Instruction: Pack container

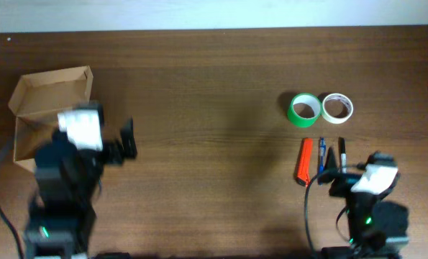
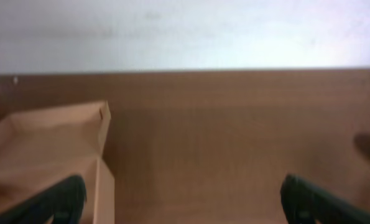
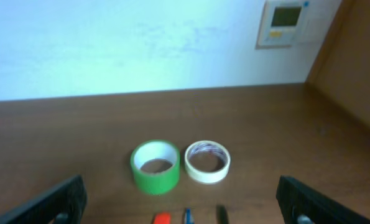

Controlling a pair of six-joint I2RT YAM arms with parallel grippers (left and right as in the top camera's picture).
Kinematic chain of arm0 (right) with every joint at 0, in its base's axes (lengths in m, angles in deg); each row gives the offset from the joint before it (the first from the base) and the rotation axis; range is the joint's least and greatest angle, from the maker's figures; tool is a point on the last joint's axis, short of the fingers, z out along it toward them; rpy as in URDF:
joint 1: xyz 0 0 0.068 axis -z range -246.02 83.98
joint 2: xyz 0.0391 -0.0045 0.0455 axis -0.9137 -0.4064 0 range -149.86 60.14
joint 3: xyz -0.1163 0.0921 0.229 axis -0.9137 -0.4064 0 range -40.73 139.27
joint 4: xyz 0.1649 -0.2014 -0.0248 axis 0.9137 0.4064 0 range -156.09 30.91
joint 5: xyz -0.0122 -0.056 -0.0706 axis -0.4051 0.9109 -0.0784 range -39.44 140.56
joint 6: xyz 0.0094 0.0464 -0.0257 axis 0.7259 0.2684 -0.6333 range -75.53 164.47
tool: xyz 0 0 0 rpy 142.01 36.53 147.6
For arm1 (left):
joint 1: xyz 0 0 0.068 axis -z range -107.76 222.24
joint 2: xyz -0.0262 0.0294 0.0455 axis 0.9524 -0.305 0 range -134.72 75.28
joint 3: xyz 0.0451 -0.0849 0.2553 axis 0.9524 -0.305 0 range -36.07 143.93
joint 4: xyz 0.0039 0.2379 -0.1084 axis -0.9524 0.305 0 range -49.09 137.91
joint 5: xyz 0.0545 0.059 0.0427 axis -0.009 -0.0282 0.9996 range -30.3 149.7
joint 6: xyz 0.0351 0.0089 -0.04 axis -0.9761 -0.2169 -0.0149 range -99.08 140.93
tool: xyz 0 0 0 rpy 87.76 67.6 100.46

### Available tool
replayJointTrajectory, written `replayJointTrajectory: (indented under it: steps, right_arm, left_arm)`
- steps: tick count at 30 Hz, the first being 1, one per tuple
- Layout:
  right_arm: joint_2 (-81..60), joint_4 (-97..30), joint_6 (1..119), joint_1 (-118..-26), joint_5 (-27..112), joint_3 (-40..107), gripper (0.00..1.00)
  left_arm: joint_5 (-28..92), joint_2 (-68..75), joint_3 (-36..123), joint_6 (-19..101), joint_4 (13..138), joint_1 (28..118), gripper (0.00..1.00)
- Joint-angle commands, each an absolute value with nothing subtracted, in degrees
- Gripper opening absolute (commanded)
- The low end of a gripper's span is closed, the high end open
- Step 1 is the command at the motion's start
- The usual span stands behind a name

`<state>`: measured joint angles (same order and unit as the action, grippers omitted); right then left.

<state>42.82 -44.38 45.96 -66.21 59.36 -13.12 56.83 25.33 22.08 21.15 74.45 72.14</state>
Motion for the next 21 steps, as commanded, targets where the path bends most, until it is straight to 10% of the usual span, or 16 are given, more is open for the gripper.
replayJointTrajectory:
  steps: [1, 21]
  right_arm:
    - [30.06, -43.72, 46.38, -65.66, 63.19, -1.73, 0.99]
    - [-19.16, -15.7, 46.4, -33.69, 23.86, 38.68, 0.99]
  left_arm:
    - [56.02, 13.17, 37.99, 21.31, 80.15, 71.9, 1.0]
    - [56.08, -11.7, 62.47, 10.55, 96.04, 65.43, 1.0]
